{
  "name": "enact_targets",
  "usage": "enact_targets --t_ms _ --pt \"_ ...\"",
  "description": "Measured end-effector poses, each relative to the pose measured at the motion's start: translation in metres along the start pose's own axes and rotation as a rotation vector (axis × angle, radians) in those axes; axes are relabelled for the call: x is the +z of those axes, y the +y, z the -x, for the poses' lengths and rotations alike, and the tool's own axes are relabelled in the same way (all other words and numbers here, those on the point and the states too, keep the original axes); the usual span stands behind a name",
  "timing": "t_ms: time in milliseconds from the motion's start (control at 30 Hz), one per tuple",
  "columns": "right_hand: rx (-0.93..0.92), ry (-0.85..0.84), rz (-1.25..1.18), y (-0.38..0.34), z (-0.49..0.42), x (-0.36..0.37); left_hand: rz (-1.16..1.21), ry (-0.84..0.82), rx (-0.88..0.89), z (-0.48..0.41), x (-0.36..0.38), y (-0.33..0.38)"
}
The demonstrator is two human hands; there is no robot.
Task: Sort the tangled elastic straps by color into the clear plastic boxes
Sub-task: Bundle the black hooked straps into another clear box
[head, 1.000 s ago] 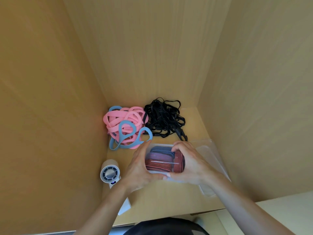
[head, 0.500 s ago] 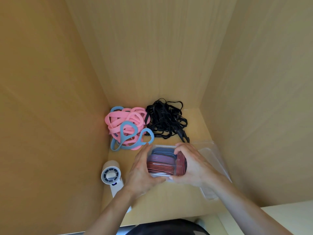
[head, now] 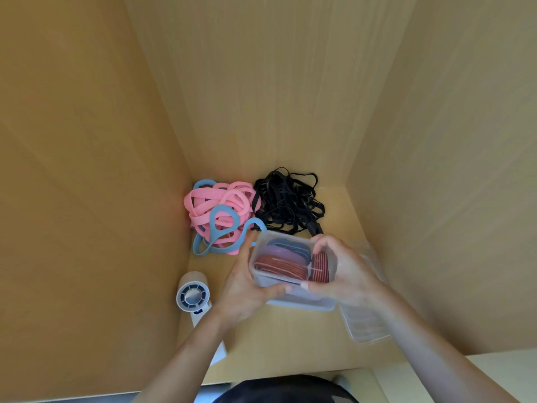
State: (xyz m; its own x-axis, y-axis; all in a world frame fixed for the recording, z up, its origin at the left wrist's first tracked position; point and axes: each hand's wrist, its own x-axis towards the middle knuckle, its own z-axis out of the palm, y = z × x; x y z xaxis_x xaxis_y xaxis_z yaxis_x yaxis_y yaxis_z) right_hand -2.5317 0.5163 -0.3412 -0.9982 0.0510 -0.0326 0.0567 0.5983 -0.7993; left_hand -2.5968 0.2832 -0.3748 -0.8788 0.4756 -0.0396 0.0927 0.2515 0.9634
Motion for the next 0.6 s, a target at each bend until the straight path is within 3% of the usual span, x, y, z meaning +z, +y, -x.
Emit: enact_targets --t_ms 100,367,600 --pt "0.048 -0.007 -0.125 -0.002 0.002 -0.006 0.011 0.003 0.04 -0.004 0.002 0.008" --pt "0.109 -0.266 -0.011 -0.012 -0.005 -0.015 0.095 0.015 0.035 -0.007 -0.001 0.014" --pt "0.07 -0.246 -0.091 -0.03 -0.019 0.002 0.052 0.007 0.085 -0.009 0.006 0.027"
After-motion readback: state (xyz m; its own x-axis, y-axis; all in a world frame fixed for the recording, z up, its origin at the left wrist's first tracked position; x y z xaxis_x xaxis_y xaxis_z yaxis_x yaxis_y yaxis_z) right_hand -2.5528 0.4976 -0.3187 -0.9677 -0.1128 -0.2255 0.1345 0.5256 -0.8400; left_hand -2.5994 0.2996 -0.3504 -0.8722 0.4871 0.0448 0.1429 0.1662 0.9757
